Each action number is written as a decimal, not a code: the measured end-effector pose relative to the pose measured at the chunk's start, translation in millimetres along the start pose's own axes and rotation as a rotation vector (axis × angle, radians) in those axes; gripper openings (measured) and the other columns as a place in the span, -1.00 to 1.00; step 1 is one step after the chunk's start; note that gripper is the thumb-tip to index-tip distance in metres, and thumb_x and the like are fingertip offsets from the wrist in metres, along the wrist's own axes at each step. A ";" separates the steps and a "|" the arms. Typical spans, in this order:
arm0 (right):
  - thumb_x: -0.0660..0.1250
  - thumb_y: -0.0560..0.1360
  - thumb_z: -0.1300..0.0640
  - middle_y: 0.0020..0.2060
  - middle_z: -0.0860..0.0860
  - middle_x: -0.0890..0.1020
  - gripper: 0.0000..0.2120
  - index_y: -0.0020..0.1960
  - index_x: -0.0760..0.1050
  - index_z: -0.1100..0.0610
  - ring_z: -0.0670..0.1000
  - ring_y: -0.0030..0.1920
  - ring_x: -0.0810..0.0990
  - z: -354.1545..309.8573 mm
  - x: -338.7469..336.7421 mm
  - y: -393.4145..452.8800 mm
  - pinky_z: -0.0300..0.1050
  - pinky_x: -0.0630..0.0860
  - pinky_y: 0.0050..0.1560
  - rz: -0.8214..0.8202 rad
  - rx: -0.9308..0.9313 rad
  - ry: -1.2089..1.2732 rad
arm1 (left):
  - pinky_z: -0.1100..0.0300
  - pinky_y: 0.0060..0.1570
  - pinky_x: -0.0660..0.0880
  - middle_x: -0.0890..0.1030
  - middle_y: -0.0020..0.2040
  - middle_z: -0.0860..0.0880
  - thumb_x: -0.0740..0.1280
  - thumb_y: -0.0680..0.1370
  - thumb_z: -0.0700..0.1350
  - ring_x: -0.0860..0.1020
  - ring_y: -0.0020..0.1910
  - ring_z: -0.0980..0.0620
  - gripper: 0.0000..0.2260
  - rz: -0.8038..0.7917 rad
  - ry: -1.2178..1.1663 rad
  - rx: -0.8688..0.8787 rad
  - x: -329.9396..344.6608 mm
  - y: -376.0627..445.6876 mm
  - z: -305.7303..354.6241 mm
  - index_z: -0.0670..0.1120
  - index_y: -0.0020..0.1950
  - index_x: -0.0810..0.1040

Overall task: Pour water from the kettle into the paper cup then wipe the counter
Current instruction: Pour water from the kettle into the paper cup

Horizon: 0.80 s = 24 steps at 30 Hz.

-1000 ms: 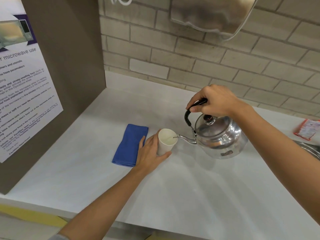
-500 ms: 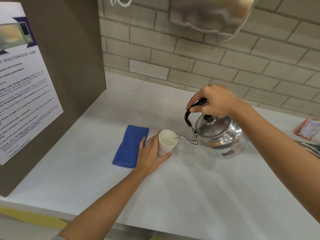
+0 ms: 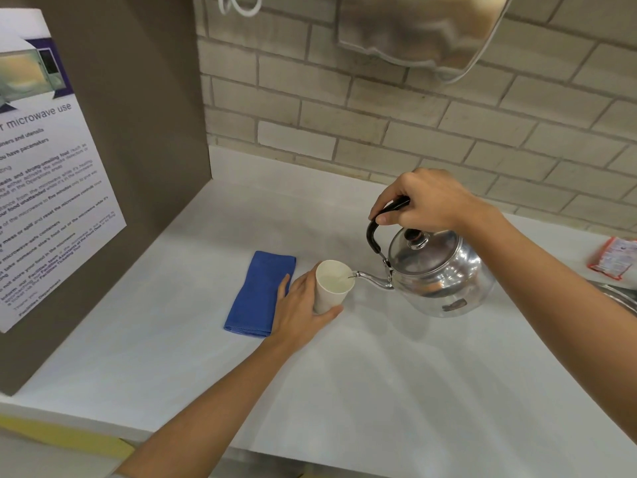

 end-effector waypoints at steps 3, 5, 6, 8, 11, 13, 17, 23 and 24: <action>0.42 0.44 -0.10 -0.48 -0.27 0.44 -0.87 -0.03 0.67 -0.22 -0.25 -0.41 0.39 -0.5 -0.2 0.7 -0.21 0.27 -0.39 0.000 -0.006 -0.006 | 0.16 0.49 -0.22 0.44 0.43 0.06 0.36 0.45 0.27 0.32 0.44 0.09 -0.23 -0.005 -0.002 0.006 0.5 -0.4 0.1 0.03 0.55 0.16; 0.42 0.44 -0.10 -0.46 -0.26 0.45 -0.87 -0.02 0.67 -0.22 -0.24 -0.40 0.39 -0.7 0.1 1.2 -0.22 0.27 -0.39 -0.004 -0.007 -0.005 | 0.16 0.49 -0.22 0.44 0.43 0.06 0.36 0.45 0.27 0.33 0.44 0.09 -0.23 -0.002 -0.001 0.006 0.3 -0.5 0.1 0.03 0.54 0.16; 0.42 0.44 -0.10 -0.45 -0.26 0.46 -0.87 -0.02 0.67 -0.22 -0.24 -0.40 0.40 -0.7 0.1 1.4 -0.22 0.28 -0.38 -0.005 -0.008 -0.004 | 0.16 0.49 -0.22 0.44 0.42 0.06 0.37 0.45 0.27 0.33 0.43 0.09 -0.23 0.001 -0.001 0.006 -0.1 -0.5 0.1 0.02 0.54 0.17; 0.42 0.43 -0.10 -0.44 -0.26 0.47 -0.87 -0.02 0.67 -0.21 -0.24 -0.39 0.40 -0.9 0.4 2.0 -0.23 0.29 -0.37 -0.005 -0.011 -0.002 | 0.16 0.49 -0.21 0.44 0.42 0.06 0.37 0.45 0.27 0.33 0.43 0.10 -0.24 0.001 0.000 0.006 -0.2 -0.3 0.4 0.02 0.54 0.17; 0.42 0.43 -0.10 -0.44 -0.26 0.47 -0.87 -0.03 0.67 -0.22 -0.17 -0.37 0.42 -1.2 0.6 2.8 -0.22 0.31 -0.35 -0.003 -0.007 -0.002 | 0.15 0.50 -0.20 0.44 0.42 0.07 0.38 0.45 0.26 0.33 0.44 0.11 -0.24 0.001 -0.006 0.009 0.0 0.1 0.5 0.02 0.54 0.18; 0.42 0.43 -0.10 -0.45 -0.26 0.46 -0.87 -0.03 0.67 -0.22 -0.12 -0.34 0.42 -2.0 0.8 3.2 -0.18 0.32 -0.34 -0.003 -0.009 -0.007 | 0.13 0.50 -0.19 0.45 0.42 0.07 0.38 0.44 0.26 0.33 0.44 0.11 -0.24 0.002 -0.010 0.007 0.1 0.2 0.2 0.03 0.54 0.18; 0.42 0.43 -0.10 -0.45 -0.26 0.46 -0.86 -0.02 0.67 -0.21 -0.14 -0.34 0.42 -2.4 0.3 4.0 -0.14 0.36 -0.30 -0.006 -0.010 -0.010 | 0.12 0.51 -0.20 0.44 0.42 0.07 0.37 0.44 0.27 0.32 0.44 0.12 -0.23 -0.002 -0.003 0.009 1.1 0.5 -0.6 0.02 0.54 0.18; 0.42 0.43 -0.11 -0.45 -0.26 0.45 -0.87 -0.03 0.67 -0.22 -0.12 -0.33 0.42 -3.4 -0.8 5.2 -0.11 0.40 -0.28 -0.005 -0.017 -0.010 | 0.12 0.52 -0.19 0.45 0.41 0.08 0.37 0.43 0.28 0.33 0.43 0.13 -0.23 0.008 -0.006 0.017 2.3 1.3 -1.4 0.03 0.54 0.18; 0.42 0.43 -0.11 -0.44 -0.25 0.47 -0.87 -0.03 0.67 -0.22 -0.11 -0.32 0.43 -3.3 -0.9 5.4 -0.11 0.41 -0.27 -0.004 -0.018 -0.013 | 0.12 0.52 -0.19 0.45 0.41 0.08 0.36 0.44 0.28 0.33 0.43 0.13 -0.23 0.005 -0.004 0.017 2.8 1.4 -1.8 0.03 0.54 0.17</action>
Point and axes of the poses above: each hand's wrist, its own y-axis towards the middle knuckle, its own x-axis out of the palm, z = x × y, the point moved 9 cm from there along y, towards the middle knuckle
